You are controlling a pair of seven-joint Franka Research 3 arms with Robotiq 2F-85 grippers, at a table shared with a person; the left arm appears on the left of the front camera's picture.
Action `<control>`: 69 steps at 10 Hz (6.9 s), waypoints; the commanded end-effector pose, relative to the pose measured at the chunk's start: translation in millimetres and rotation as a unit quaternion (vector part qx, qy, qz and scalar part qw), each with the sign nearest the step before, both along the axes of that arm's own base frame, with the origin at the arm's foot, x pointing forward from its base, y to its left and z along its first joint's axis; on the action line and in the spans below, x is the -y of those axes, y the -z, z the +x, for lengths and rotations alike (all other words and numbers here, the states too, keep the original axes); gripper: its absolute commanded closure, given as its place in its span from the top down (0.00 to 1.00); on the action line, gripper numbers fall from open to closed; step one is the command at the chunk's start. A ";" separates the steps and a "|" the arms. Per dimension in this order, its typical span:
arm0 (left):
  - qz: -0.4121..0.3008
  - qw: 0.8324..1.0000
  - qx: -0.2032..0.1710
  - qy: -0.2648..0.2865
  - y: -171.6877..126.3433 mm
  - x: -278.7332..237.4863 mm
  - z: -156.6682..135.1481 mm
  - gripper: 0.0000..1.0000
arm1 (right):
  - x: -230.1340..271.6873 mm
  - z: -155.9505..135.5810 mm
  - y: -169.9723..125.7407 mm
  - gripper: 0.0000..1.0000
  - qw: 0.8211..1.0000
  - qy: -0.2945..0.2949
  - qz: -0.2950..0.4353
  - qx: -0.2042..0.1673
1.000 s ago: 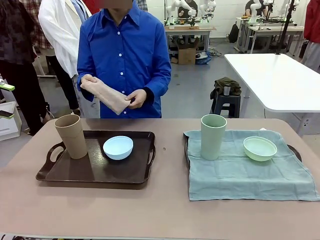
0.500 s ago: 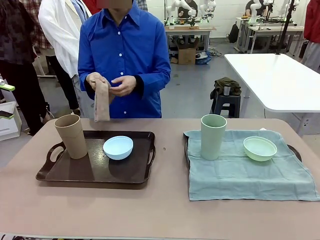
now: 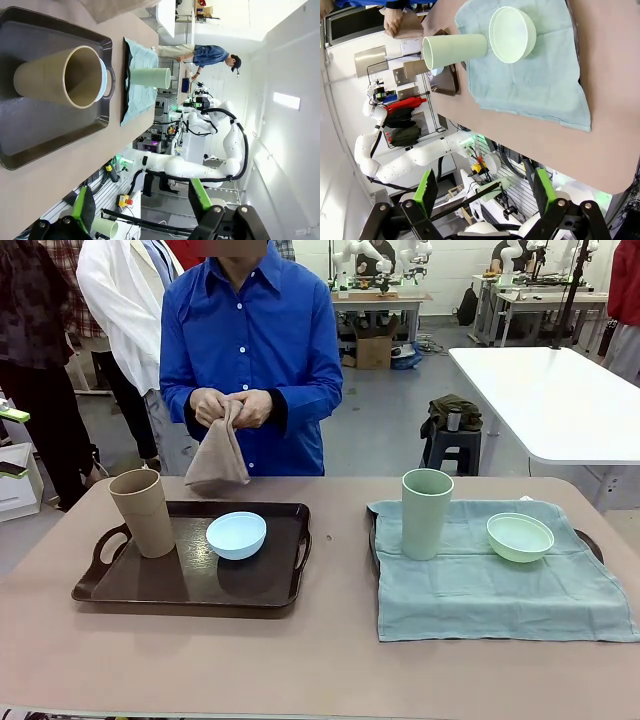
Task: Set up a tray with a mat and arrange the tableware.
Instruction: Pick up the Picnic Bowl and Reusable plastic cup from the Handle tray in front of the human's position and hold them in the air.
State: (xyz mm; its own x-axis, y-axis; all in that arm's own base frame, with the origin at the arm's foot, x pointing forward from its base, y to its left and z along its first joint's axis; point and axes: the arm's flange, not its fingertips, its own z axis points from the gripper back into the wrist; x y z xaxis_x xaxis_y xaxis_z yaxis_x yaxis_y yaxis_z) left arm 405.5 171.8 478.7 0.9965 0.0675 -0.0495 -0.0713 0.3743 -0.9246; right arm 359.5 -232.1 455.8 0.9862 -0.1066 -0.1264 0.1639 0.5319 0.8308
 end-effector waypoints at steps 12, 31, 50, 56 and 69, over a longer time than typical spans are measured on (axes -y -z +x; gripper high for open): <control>0.268 0.842 0.443 0.151 -83.5 42.7 -29.0 1.00 | -415.4 36.1 -83.2 1.00 0.919 -0.136 -0.366 0.050; 0.101 0.643 0.588 0.480 -11.3 88.4 73.0 1.00 | -681.8 162.4 35.5 1.00 0.874 -0.357 -0.320 0.082; 0.070 0.662 0.610 0.430 25.1 66.3 116.3 1.00 | -753.5 106.6 53.4 1.00 0.854 -0.143 -0.483 0.130; 0.058 0.657 0.619 0.426 81.2 9.6 143.0 1.00 | -768.0 125.3 87.3 1.00 0.875 -0.071 -0.463 0.121; -0.026 0.644 0.661 0.384 157.4 84.1 106.1 1.00 | -774.6 138.1 118.2 1.00 0.870 -0.069 -0.477 0.102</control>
